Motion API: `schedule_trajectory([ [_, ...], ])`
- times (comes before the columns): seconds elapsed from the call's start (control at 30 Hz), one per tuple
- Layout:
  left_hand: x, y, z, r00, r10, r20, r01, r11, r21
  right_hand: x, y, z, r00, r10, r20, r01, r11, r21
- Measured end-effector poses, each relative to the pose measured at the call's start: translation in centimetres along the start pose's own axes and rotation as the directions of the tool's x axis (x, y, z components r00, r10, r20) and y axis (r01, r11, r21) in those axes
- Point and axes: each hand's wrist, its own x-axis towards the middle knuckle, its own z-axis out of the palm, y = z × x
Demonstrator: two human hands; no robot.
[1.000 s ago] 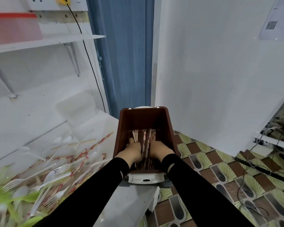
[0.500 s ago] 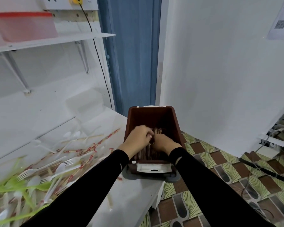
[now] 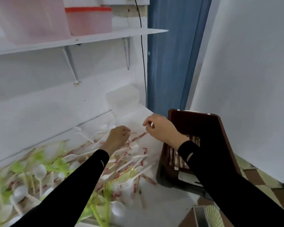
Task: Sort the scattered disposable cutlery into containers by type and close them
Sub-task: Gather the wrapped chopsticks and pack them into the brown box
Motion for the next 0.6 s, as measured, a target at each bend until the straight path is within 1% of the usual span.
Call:
schedule_trajectory([
  [0.03, 0.4, -1.1, -0.1, 0.999, -0.031, 0.009, 0.030, 0.999, 0.033, 1.1, -0.3, 1.0, 0.999, -0.020, 0.040, 0.022, 0.999, -0.032],
  [0.1, 1.1, -2.8, 0.0, 0.997, -0.059, 0.042, 0.055, 0.993, 0.106, 3.1, -0.7, 3.3, 0.991, -0.006, 0.137, 0.017, 0.996, -0.084],
  [0.2, 2.5, -5.3, 0.2, 0.996, 0.016, 0.082, -0.040, 0.956, 0.291, 5.5, -1.0, 6.7, 0.946, 0.089, 0.313, -0.020, 0.976, -0.215],
  [0.27, 3.5, -6.7, 0.2, 0.989, 0.059, 0.134, -0.109, 0.906, 0.409, 5.9, -0.9, 8.7, 0.895, 0.136, 0.425, -0.003, 0.954, -0.298],
  [0.33, 4.5, -8.1, 0.2, 0.983, 0.098, 0.157, -0.162, 0.867, 0.471, 5.9, -0.6, 10.3, 0.849, 0.169, 0.500, 0.038, 0.925, -0.378],
  [0.4, 5.2, -9.3, 0.3, 0.984, 0.114, 0.139, -0.169, 0.848, 0.502, 5.9, -0.4, 11.2, 0.837, 0.180, 0.516, 0.077, 0.897, -0.436],
  [0.47, 5.6, -9.9, 0.5, 0.977, 0.165, 0.134, -0.211, 0.815, 0.540, 6.1, -0.3, 11.8, 0.859, 0.157, 0.487, 0.108, 0.875, -0.473],
  [0.53, 6.2, -11.2, 0.9, 0.960, 0.224, 0.169, -0.281, 0.781, 0.558, 6.3, -0.3, 12.0, 0.878, 0.155, 0.452, 0.117, 0.847, -0.518],
  [0.6, 6.5, -12.0, 1.1, 0.950, 0.239, 0.203, -0.312, 0.785, 0.535, 6.2, -0.2, 12.1, 0.880, 0.166, 0.446, 0.140, 0.805, -0.577],
])
